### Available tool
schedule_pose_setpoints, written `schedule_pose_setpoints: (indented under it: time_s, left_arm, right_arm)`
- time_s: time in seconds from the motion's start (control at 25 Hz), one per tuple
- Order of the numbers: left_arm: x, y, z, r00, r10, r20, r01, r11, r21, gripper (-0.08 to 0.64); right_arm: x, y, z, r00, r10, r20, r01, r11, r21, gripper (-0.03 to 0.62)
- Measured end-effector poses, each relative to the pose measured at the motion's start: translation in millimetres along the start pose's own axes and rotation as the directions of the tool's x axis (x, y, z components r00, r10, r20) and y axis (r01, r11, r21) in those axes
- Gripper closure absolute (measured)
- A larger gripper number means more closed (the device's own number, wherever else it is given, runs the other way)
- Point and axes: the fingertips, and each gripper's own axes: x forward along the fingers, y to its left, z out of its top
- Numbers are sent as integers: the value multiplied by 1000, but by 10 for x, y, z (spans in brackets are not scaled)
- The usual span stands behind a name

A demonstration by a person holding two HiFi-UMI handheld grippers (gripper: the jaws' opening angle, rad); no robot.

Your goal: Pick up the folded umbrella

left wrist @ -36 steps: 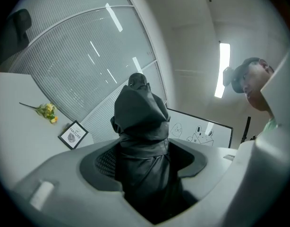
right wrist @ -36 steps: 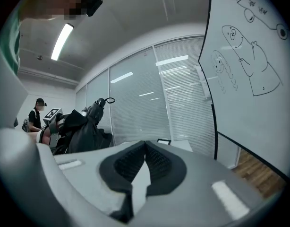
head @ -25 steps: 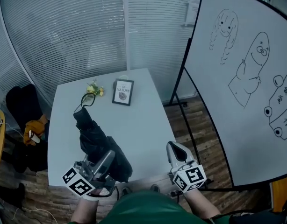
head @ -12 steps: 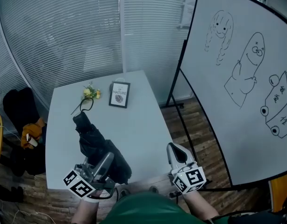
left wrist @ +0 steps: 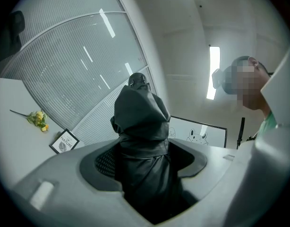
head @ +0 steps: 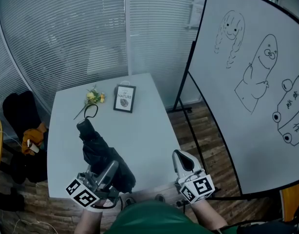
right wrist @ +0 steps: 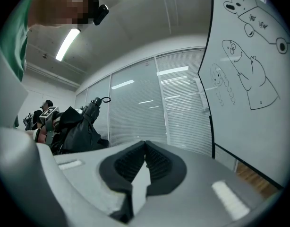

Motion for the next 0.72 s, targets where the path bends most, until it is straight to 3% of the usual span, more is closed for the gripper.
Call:
schedule_pose_setpoints:
  time_s: [0.72]
  left_arm:
    - [48,64,-92,1000,-10,-20,9,999,-54,258]
  right_arm:
    - [-9,-48,-58,1000,-22,-19,22,1000,18,589]
